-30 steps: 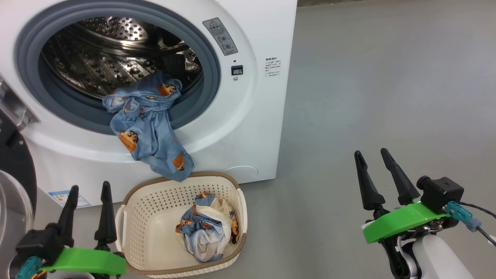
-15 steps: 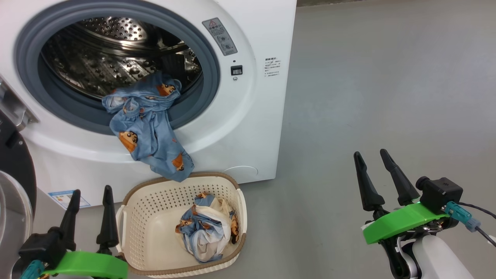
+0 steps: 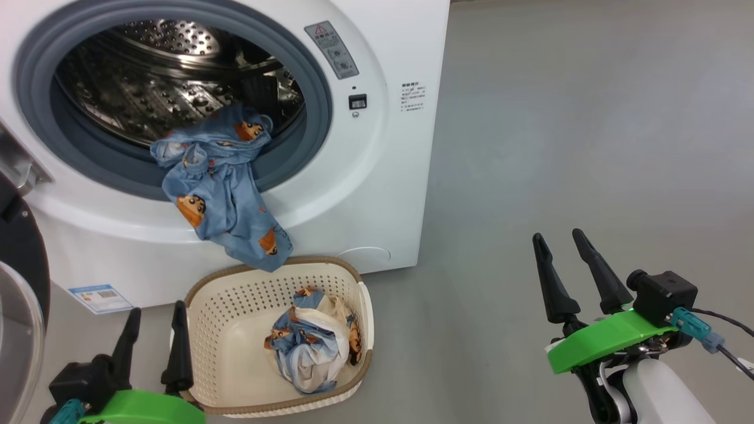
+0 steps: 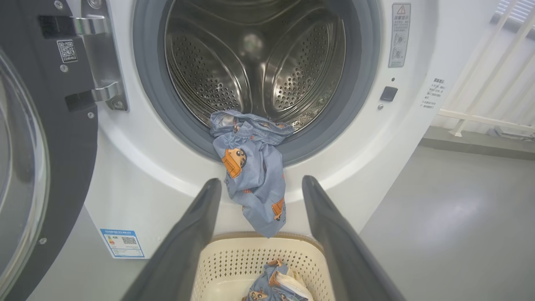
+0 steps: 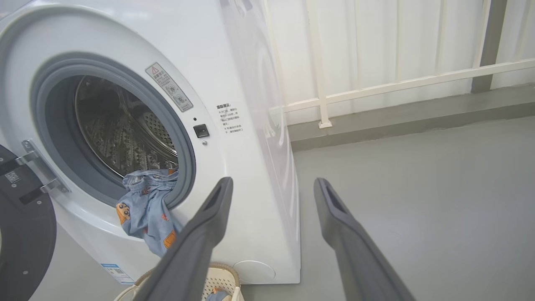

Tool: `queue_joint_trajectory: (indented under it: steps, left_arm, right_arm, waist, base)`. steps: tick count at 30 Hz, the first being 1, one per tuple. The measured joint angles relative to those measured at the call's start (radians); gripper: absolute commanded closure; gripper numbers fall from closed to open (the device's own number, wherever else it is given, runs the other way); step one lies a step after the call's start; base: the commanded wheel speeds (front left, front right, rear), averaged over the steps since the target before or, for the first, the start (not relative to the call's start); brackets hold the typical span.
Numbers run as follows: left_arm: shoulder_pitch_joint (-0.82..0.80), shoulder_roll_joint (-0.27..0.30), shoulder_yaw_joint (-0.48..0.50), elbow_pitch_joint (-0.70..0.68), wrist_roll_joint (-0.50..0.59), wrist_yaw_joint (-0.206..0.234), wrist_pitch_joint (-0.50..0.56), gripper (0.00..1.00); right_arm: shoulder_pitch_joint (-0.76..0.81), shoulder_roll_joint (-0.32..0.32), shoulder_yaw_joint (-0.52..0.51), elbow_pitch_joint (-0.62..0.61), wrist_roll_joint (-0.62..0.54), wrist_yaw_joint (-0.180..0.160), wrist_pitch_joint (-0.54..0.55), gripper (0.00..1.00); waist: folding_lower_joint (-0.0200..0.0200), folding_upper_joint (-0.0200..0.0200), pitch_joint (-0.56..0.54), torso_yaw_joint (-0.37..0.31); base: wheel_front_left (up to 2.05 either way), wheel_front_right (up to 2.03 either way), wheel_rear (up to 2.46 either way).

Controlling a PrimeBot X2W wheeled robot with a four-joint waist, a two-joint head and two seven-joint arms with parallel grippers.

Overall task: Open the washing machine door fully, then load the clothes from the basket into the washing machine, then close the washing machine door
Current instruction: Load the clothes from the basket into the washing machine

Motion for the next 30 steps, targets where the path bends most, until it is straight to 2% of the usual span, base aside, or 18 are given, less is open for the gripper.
queue_joint_trajectory:
  steps: [5, 13, 22, 30]
  left_arm:
    - [-0.029, 0.017, -0.032, 0.07, -0.042, 0.0, 0.0, 0.0]
    - [-0.166, 0.072, -0.149, 0.213, -0.127, 0.0, 0.0, 0.0]
    - [-0.404, 0.137, -0.304, 0.382, -0.271, 0.0, 0.011, 0.0]
    - [-0.611, 0.209, -0.397, 0.482, -0.385, 0.0, 0.013, 0.0]
  right_arm:
    - [-0.001, 0.002, 0.007, -0.003, -0.009, 0.0, 0.0, 0.0]
    - [-0.012, 0.013, -0.017, -0.027, -0.046, 0.0, 0.0, 0.0]
    - [-0.075, 0.041, -0.023, -0.078, -0.081, 0.0, 0.0, 0.0]
    - [-0.124, 0.044, -0.018, -0.134, -0.08, 0.0, 0.0, 0.0]
  waist:
    - [0.0, 0.0, 0.027, -0.006]
    - [0.0, 0.0001, 0.1, -0.02]
    - [0.0, 0.0, 0.242, -0.045]
    - [0.0, 0.0, 0.384, -0.069]
  base:
    - [0.0, 0.0, 0.0]
    - [0.0, 0.0, 0.0]
    - [0.0, 0.0, 0.0]
    - [0.0, 0.0, 0.0]
